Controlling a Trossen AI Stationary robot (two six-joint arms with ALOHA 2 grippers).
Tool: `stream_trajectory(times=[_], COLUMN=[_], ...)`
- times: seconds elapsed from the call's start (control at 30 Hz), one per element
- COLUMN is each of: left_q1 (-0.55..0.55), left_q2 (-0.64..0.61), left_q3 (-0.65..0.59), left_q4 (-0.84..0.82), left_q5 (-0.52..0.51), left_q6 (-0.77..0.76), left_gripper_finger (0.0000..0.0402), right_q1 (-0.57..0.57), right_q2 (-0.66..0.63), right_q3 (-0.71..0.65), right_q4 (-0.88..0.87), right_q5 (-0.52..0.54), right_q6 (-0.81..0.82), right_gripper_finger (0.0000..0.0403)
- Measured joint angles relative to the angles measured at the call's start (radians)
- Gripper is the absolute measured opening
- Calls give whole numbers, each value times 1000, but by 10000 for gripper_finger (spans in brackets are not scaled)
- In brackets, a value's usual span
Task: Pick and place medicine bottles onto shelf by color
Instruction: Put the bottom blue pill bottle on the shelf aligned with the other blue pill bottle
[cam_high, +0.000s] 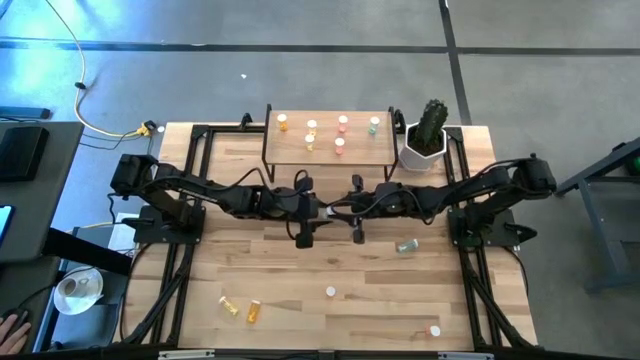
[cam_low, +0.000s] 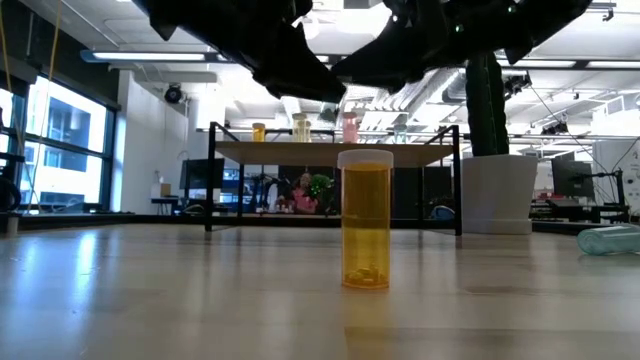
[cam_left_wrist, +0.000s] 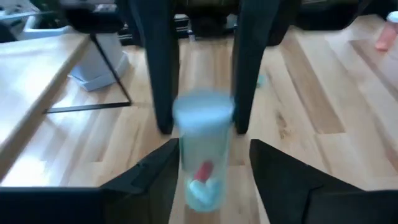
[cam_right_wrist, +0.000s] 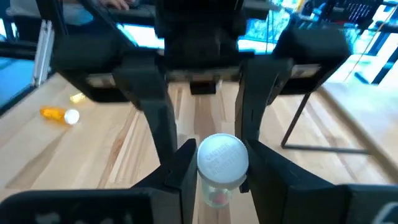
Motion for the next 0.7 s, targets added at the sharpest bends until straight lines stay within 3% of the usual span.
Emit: stream_trajectory(times=[0.33,0.7], left_q1=[1,2], left_q2=[-58,-72], left_q3=[0,0], left_q4=[-17,-34], left_q5=[-89,-149], left_q6=[48,74], left_gripper_finger=[205,202], right_q1=[-52,-148], right_q2=[-173,-408], right_q3=[1,1], right_q4=[-147,-313], right_q5=[16,250], right_q6=[-35,-76], right_gripper_finger=[101,101])
